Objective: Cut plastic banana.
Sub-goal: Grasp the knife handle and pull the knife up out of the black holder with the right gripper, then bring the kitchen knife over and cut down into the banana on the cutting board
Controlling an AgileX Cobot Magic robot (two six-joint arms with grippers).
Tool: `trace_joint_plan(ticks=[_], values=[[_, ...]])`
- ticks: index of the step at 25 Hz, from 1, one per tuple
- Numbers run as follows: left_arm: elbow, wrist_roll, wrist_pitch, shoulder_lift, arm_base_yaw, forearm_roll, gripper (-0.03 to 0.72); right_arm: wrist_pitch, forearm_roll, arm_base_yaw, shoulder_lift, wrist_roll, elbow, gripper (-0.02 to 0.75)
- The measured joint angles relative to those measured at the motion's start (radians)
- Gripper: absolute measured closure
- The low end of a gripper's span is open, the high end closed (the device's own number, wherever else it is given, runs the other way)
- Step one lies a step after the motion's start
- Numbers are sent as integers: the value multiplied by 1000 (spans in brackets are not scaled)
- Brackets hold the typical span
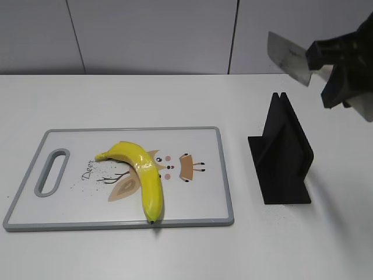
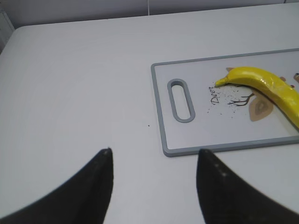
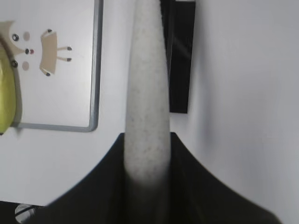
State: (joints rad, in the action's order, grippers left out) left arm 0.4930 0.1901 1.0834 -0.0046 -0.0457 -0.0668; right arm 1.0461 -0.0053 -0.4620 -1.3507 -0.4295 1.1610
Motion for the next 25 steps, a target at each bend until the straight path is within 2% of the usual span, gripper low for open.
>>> trace_joint_plan(ticks=[8,15,21,25], values=[[0,0,-3,0,0,7,137,36,-31,0,20,110,132,547],[31,0,-108,73,0,8,137,-33,-97,0,10,168,158,547],[68,5,-293,319,0,7,137,-33,-65,0,-73,409,162,547],[136,93,-378,507,-1,-2,137,-31,5,0,-120,616,172,547]])
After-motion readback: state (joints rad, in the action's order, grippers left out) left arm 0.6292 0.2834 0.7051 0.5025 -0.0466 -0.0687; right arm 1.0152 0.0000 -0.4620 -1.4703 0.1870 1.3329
